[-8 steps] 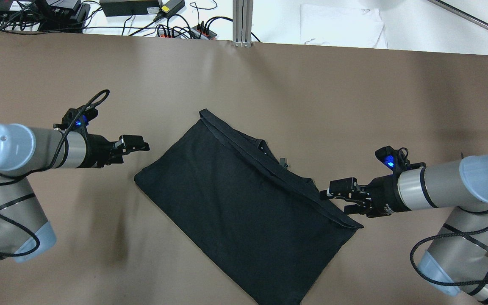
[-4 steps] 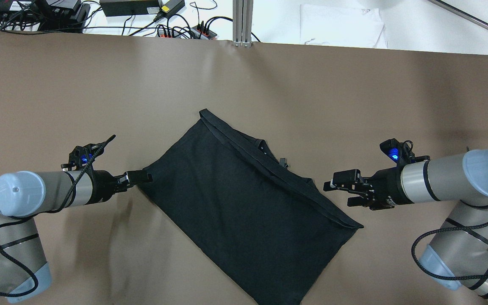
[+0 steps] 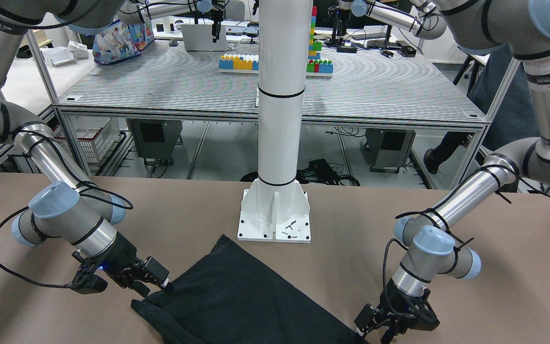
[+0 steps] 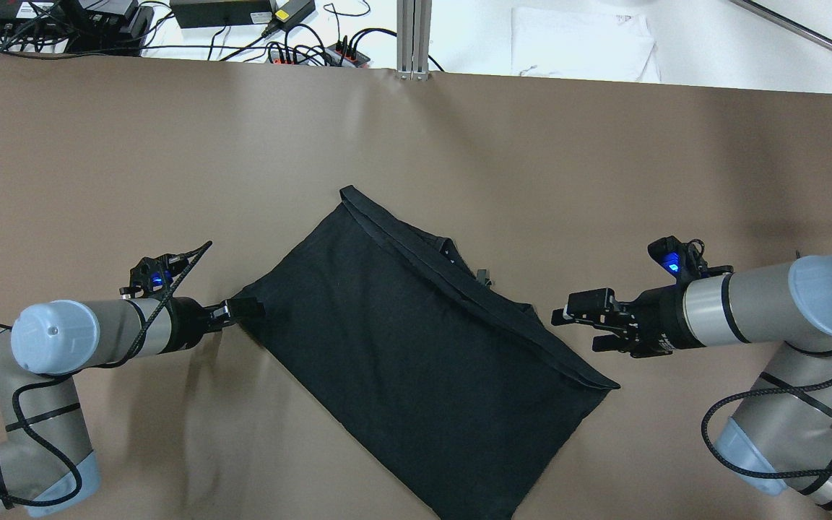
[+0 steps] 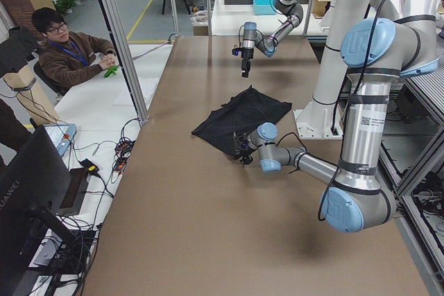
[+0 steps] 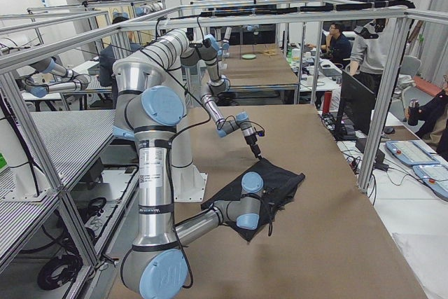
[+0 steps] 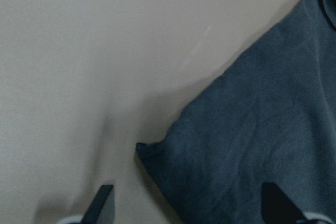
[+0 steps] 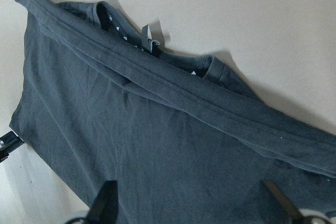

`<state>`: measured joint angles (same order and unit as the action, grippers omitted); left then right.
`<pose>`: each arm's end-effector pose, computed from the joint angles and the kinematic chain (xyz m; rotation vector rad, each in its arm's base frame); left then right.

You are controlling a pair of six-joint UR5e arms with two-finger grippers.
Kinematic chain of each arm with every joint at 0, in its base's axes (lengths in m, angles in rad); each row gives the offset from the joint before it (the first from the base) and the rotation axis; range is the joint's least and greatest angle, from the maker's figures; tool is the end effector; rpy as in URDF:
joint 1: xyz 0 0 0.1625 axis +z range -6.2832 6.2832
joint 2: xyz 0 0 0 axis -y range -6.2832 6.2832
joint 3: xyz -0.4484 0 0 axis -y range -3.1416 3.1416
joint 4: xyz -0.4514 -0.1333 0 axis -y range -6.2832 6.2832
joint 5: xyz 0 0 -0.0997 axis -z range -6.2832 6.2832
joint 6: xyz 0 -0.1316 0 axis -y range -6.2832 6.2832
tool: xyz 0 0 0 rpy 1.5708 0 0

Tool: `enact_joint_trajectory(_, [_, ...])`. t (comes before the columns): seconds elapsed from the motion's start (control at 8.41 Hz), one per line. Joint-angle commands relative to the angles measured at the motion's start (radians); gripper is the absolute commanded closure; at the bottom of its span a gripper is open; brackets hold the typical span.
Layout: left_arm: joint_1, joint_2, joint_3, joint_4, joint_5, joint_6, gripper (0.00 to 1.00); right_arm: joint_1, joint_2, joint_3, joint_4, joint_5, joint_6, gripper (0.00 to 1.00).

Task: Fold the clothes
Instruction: 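Grasp the shirt corner nearest the left gripper while the right gripper releases and withdraws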

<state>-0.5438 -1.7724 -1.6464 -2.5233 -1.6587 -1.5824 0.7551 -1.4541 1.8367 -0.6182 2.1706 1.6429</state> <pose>0.5196 -0.4564 0.4282 0.2516 1.2166 -0.4289 -0.3964 -0.4541 0.3677 -0.0447 -1.3822 0.2918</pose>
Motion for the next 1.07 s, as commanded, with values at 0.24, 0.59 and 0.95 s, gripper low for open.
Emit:
enact_joint_trajectory(0.24, [-0.002,-0.029,0.03,0.001,0.0,-0.001,0.8,-0.003,-0.002,-0.001,0.0,-0.002,0.0,0.06])
enact_joint_trajectory(0.59, [-0.012,-0.036,0.03,0.005,-0.01,-0.004,1.0,-0.005,-0.008,0.001,0.002,-0.002,0.0,0.06])
enact_joint_trajectory(0.95, [-0.037,-0.05,0.03,0.008,-0.024,-0.002,1.0,-0.005,-0.012,-0.004,0.0,-0.003,0.0,0.06])
